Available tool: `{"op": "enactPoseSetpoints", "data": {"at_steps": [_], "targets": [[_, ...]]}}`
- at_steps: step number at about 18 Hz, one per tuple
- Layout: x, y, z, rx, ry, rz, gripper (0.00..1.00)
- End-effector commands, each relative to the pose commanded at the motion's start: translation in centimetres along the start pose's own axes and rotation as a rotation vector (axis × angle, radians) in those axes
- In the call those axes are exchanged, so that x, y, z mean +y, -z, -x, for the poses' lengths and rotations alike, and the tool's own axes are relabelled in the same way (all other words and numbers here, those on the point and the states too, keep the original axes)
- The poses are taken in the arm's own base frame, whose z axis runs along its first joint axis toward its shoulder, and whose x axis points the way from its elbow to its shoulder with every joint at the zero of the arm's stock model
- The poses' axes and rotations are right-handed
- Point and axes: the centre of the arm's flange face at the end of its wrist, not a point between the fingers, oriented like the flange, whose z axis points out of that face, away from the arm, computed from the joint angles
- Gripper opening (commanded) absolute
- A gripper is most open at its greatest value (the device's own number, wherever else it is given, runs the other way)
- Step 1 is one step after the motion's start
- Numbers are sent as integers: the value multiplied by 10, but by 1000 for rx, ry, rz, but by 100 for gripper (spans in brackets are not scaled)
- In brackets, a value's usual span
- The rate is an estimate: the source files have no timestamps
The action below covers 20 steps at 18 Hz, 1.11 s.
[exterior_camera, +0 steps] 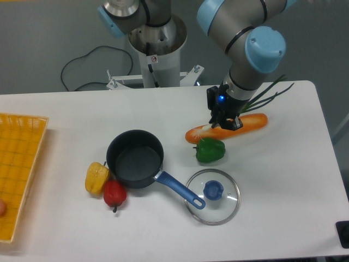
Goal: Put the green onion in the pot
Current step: 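Carry the held green onion from the baguette toward the blue saucepan, then move the gripper over the saucepan toward the rim by the yellow pepper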
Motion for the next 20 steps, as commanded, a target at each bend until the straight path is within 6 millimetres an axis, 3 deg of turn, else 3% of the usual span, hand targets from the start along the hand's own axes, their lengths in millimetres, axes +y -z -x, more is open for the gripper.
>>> {"op": "enactPoseSetpoints", "data": {"at_steps": [3, 7, 14, 20], "targets": [[-24, -3, -2, -2, 101, -74, 2], [-58, 0, -14, -5, 102, -106, 3], [-95, -12, -27, 48, 261, -187, 3], [-139, -16, -36, 57, 371, -257, 3]]}}
